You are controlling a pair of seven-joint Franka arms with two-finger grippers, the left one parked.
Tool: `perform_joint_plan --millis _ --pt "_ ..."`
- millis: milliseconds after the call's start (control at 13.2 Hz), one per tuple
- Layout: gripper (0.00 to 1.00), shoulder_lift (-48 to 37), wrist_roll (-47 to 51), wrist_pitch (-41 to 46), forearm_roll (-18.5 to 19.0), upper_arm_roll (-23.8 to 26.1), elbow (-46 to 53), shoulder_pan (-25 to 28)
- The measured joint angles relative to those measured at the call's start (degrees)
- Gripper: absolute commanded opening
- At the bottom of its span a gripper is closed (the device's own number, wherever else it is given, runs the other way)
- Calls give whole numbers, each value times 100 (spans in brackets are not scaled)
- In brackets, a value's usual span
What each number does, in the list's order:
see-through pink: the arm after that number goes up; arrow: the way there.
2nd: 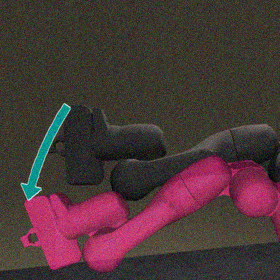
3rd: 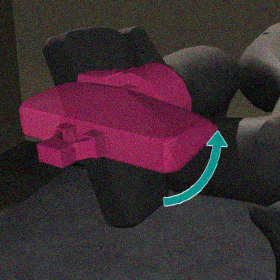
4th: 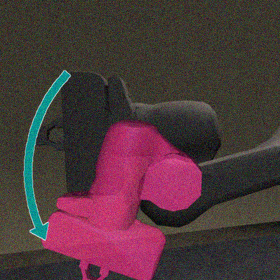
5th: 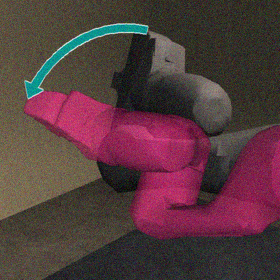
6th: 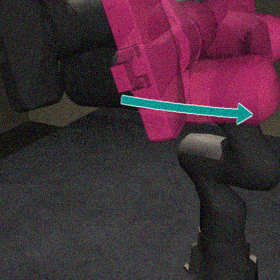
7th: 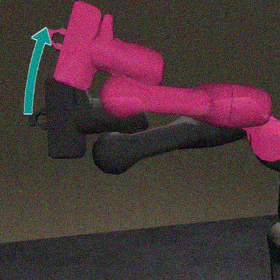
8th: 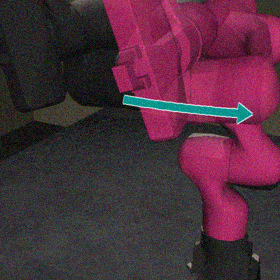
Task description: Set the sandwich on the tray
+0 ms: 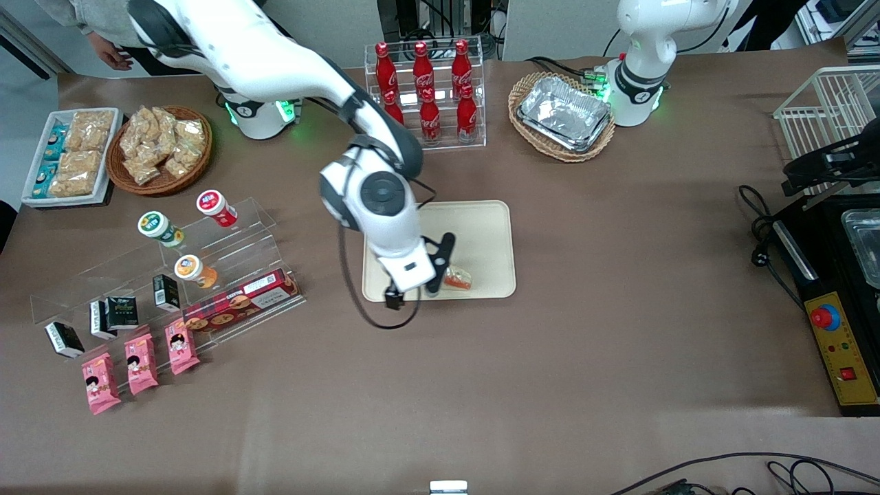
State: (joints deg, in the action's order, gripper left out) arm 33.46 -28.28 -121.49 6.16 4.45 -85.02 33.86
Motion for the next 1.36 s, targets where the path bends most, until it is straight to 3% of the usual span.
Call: perform_joint_plan --millis 227,530,984,1362 --pt "100 -535 -4 630 -312 -8 15 -453" --pt "100 -1300 5 1497 -428 -25 29 -1044" --pt "100 -2206 -8 2541 -494 -96 23 -2311" --pt "100 -2736 -5 2923 -501 -151 18 -3059"
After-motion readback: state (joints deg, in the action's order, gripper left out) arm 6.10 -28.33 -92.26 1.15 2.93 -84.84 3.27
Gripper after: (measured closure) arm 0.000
